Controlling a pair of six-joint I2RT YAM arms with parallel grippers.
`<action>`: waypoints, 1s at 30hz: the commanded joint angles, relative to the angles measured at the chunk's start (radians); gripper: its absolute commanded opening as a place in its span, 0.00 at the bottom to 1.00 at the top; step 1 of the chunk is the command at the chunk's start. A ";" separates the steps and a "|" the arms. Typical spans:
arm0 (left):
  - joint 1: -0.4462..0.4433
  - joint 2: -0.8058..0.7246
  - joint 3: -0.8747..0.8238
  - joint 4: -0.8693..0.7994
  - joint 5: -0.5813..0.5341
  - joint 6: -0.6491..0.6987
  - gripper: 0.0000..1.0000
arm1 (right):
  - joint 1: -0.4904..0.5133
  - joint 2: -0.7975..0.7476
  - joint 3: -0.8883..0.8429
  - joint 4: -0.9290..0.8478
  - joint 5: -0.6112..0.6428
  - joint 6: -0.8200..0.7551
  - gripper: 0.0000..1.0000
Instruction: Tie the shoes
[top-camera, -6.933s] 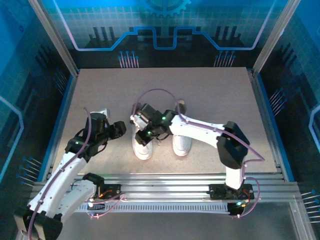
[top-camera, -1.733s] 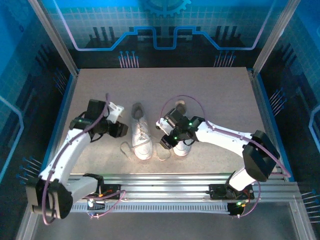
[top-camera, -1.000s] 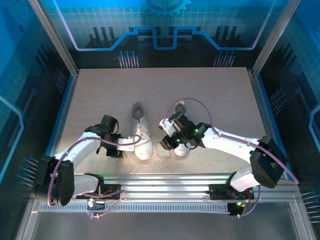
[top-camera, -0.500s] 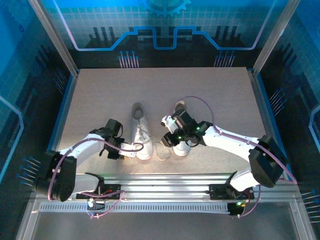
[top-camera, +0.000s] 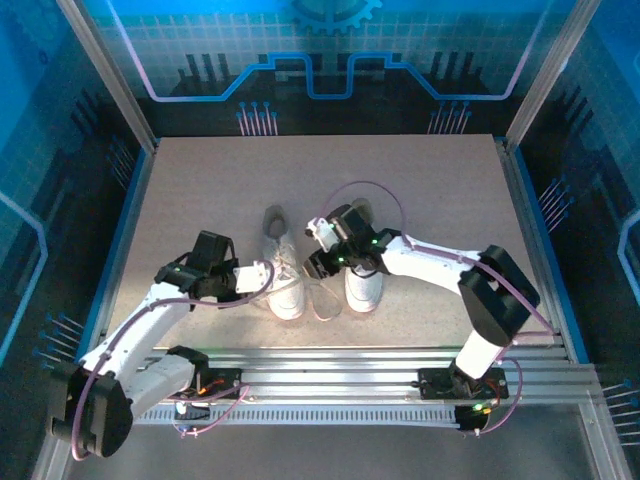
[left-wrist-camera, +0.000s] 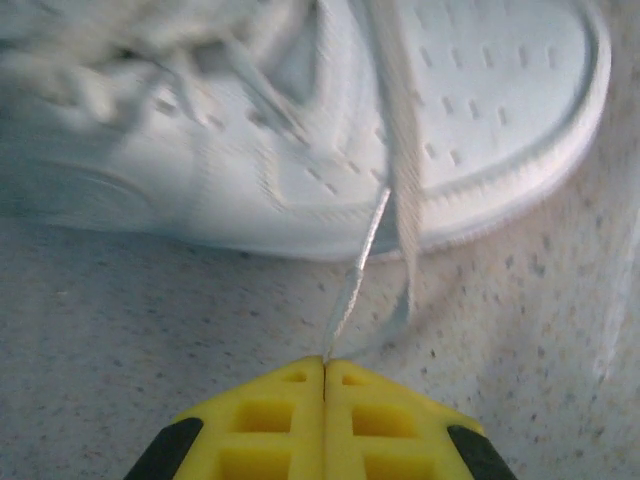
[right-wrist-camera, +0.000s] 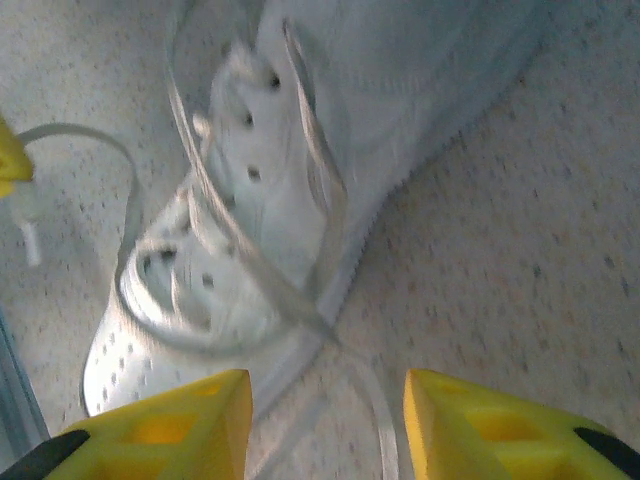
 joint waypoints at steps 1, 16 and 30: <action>-0.003 -0.010 0.071 -0.051 0.105 -0.233 0.00 | 0.025 0.076 0.107 0.018 -0.033 -0.020 0.44; 0.011 0.013 0.085 0.081 0.114 -0.603 0.00 | 0.094 0.224 0.275 -0.161 0.050 -0.105 0.43; 0.055 0.003 0.060 0.087 0.110 -0.703 0.00 | 0.106 0.182 0.298 -0.208 0.068 -0.112 0.09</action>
